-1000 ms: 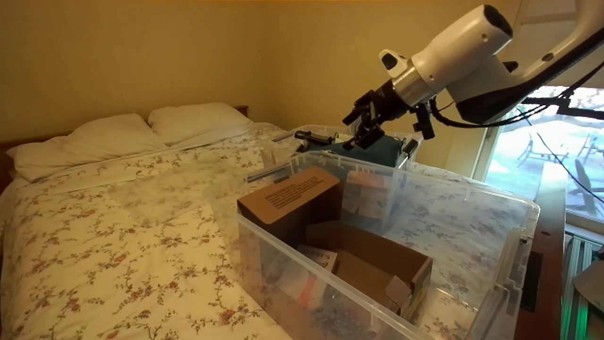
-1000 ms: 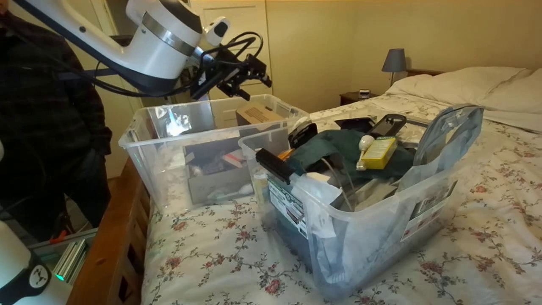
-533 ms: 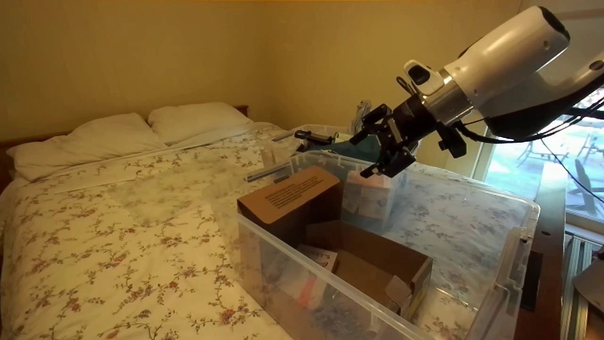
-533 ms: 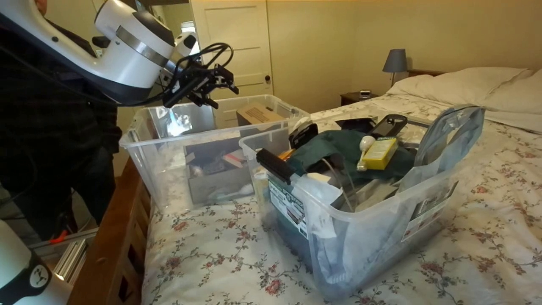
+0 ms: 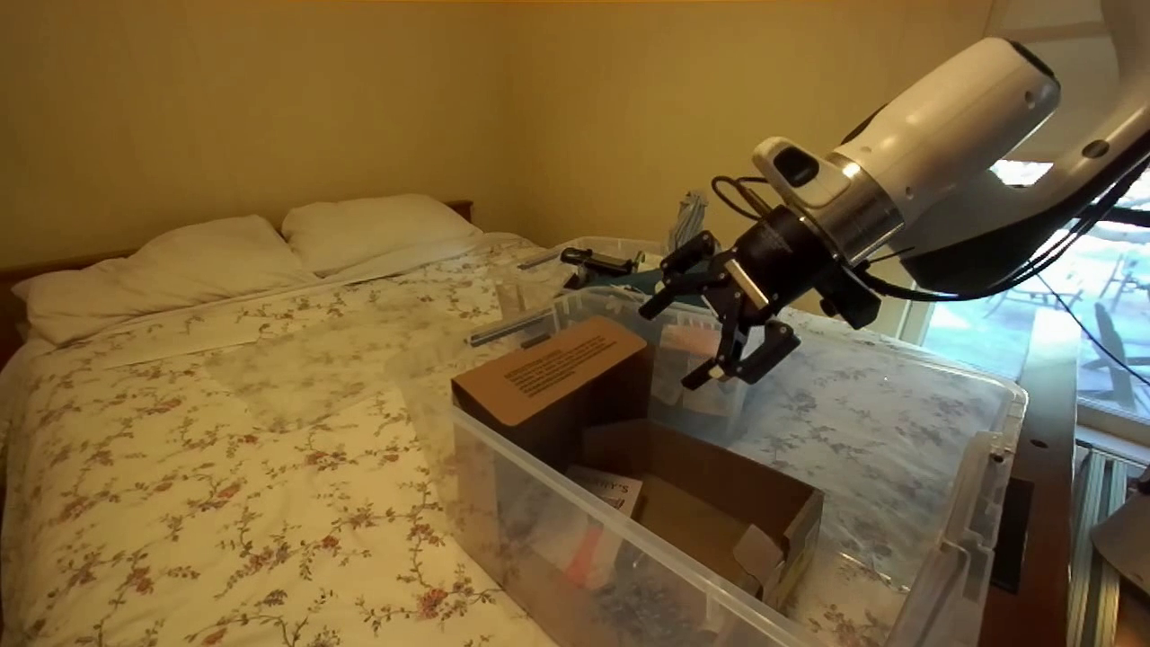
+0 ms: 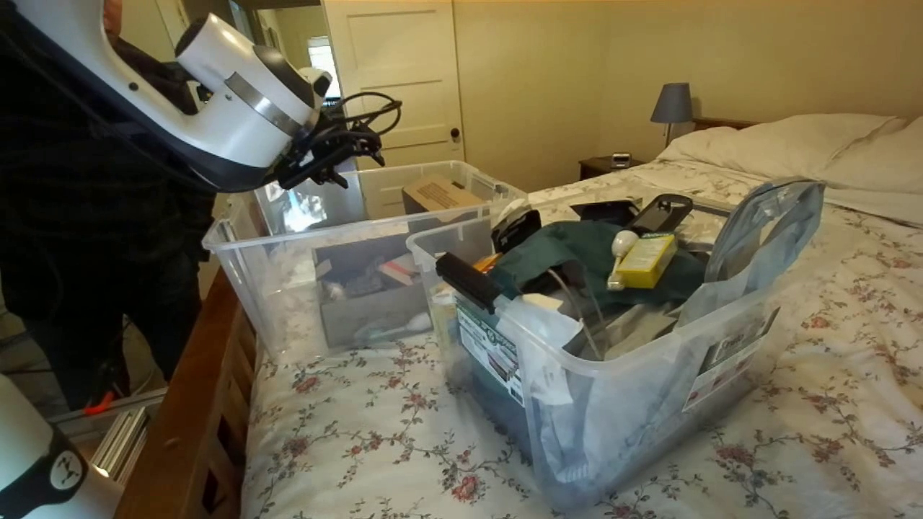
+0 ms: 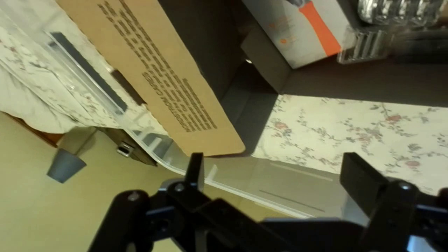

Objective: Pick up the contents in the container to the left and put them in the container to the right

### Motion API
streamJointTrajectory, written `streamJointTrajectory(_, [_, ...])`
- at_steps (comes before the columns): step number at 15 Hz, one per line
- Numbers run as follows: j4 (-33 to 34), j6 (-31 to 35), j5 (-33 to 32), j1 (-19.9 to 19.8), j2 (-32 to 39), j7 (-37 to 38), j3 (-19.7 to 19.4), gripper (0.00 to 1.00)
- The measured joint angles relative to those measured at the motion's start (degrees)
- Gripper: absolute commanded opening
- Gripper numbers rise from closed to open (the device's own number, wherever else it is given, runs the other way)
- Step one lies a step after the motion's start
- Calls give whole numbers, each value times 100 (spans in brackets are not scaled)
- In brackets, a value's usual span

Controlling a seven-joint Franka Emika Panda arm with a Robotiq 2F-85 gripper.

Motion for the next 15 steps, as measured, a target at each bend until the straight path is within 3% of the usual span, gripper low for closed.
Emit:
streamJointTrajectory(3, [231,372,153,298,632,-482,-89,100])
streamJointTrajectory(5, [361,552,-101,283,1103,-467,19,100])
streamJointTrajectory(11, [196,47,-1365,-403,2175,-253,787,100])
streamJointTrajectory(15, [176,131,-776,-78,2035,-715,438,100])
